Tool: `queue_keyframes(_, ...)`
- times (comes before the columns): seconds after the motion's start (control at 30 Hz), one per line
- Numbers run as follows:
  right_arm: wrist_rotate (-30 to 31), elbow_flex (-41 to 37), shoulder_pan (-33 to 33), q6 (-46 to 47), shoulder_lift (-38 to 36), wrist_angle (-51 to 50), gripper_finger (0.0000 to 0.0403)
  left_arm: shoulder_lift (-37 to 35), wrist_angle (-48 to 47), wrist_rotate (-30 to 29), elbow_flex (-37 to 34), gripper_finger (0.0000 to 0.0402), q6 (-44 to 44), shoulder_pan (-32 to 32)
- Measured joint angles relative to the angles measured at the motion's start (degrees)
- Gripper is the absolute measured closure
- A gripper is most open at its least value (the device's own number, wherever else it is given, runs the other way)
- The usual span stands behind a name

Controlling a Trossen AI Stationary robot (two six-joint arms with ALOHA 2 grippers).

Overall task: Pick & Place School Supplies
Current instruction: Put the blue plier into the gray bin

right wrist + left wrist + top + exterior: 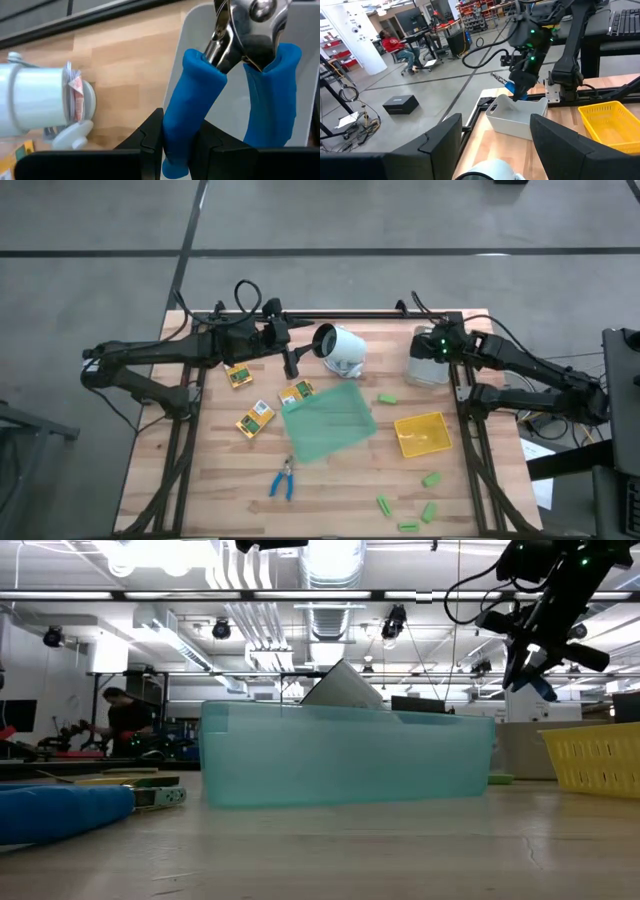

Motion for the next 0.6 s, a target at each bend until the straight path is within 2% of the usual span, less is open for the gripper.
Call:
queue_keyframes(0.1, -3.0, 0.0, -3.4, -2.7, 0.8, 0.0, 0.0349, 0.0, 0.0, 0.0, 0.0, 0.0161, 0.1, 0.0)
queue_keyframes(0.27, -3.7, 0.0, -7.4, -7.3, 4.4, 0.4, 0.0349, 0.0, 0.0, 0.0, 0.0, 0.0161, 0.2, 0.0)
queue_keyframes(0.37, -7.7, 0.0, -9.6, -9.2, 7.7, 0.4, 0.0349, 0.0, 0.0, 0.0, 0.0, 0.0161, 0.2, 0.0)
queue_keyframes(0.47, -11.2, 0.0, -10.8, -9.8, 11.1, 0.4, 0.0349, 0.0, 0.0, 0.0, 0.0, 0.0161, 0.2, 0.0)
queue_keyframes(0.6, -11.8, 0.0, -10.9, -8.9, 15.0, 0.4, 0.0349, 0.0, 0.0, 0.0, 0.0, 0.0161, 0.2, 0.0)
